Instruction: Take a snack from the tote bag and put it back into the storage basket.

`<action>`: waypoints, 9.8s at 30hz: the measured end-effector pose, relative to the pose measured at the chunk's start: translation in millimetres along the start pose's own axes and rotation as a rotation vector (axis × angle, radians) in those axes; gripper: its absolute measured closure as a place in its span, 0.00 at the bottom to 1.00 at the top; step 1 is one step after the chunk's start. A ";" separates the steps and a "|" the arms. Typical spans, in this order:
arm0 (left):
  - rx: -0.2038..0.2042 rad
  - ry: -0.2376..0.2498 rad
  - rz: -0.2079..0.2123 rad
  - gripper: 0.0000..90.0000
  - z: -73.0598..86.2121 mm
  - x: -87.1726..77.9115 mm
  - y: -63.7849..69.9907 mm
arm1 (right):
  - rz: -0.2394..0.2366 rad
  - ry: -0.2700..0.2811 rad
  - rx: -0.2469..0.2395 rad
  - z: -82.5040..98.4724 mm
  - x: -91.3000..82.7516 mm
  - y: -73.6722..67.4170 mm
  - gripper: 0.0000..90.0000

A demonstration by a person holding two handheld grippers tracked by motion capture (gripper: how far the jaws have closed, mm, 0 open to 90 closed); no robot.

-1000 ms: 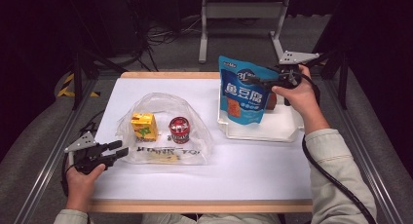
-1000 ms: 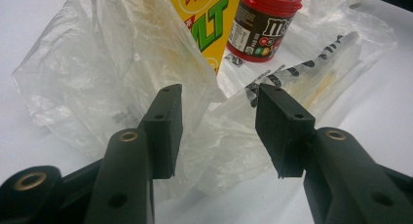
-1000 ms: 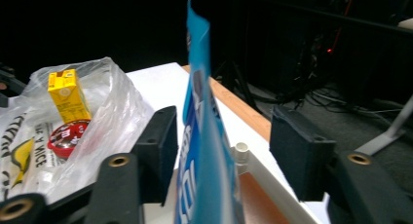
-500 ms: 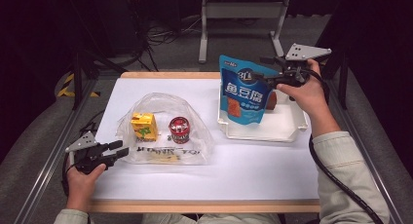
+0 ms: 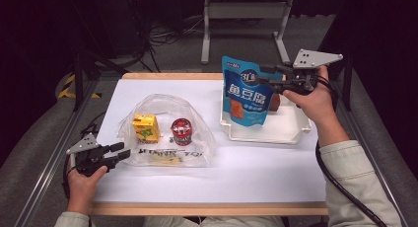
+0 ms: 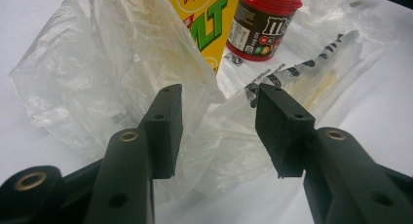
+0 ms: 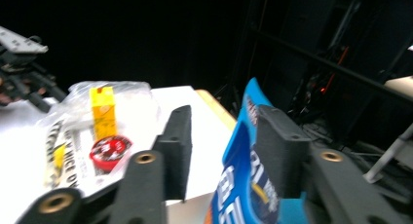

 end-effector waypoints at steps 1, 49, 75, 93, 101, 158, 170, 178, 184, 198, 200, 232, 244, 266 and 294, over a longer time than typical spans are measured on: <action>0.000 0.000 0.000 0.59 0.0 0.0 0.0 | -0.011 -0.013 0.006 1.1 -0.3 -1.6 0.74; 0.000 -0.002 -0.001 0.59 0.1 0.0 0.0 | 0.023 -0.380 0.074 126.2 30.7 11.7 1.00; 0.000 0.000 0.000 0.60 0.2 0.3 0.0 | 0.170 -0.512 0.097 162.4 42.6 32.5 1.00; -0.004 0.001 -0.001 0.59 0.2 0.1 0.4 | 0.301 -0.562 0.100 171.2 49.7 41.8 1.00; 0.002 -0.002 0.001 0.59 0.0 0.3 0.1 | 0.328 -0.557 0.130 174.3 51.8 47.6 1.00; 0.002 0.019 0.000 0.59 -2.4 -0.9 0.1 | 0.027 -0.300 0.152 66.3 83.3 -39.0 0.34; 0.009 0.016 -0.008 0.59 0.3 -6.8 1.6 | -0.049 -0.319 0.105 51.9 116.7 -63.6 0.30; -0.005 0.023 -0.015 0.59 2.2 -11.2 3.6 | -0.099 -0.317 0.084 43.9 138.7 -76.0 0.28; 0.000 0.024 -0.016 0.59 1.9 -11.8 3.9 | -0.124 -0.311 0.074 39.4 152.5 -83.6 0.27; 0.004 0.033 -0.011 0.59 -0.2 -10.4 2.7 | -0.170 -0.311 0.064 37.2 190.9 -101.0 0.25; 0.003 0.036 -0.012 0.59 -0.4 -10.2 2.8 | -0.176 -0.312 0.059 36.9 196.4 -103.4 0.25; -0.011 0.040 -0.022 0.59 1.3 -12.6 0.5 | -0.232 -0.404 0.052 51.4 269.8 -129.6 0.23; -0.009 0.043 -0.020 0.59 1.1 -11.0 -0.4 | -0.214 -0.491 0.115 60.5 289.0 -137.4 0.24; -0.014 0.047 -0.015 0.59 1.5 -11.7 -0.6 | -0.209 -0.549 0.066 77.2 320.3 -146.9 0.24; -0.017 0.050 -0.015 0.59 1.9 -12.4 -1.0 | -0.214 -0.669 -0.038 84.0 339.9 -157.2 0.52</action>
Point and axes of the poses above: each handheld gripper's, and its own axes: x roughly forward along the jaws, z roughly out of its underside, y roughly to its right, the point moved 3 cm from there along x, roughly forward along the jaws, and after that the axes turned 15 degrees about x, right-handed, at the moved point
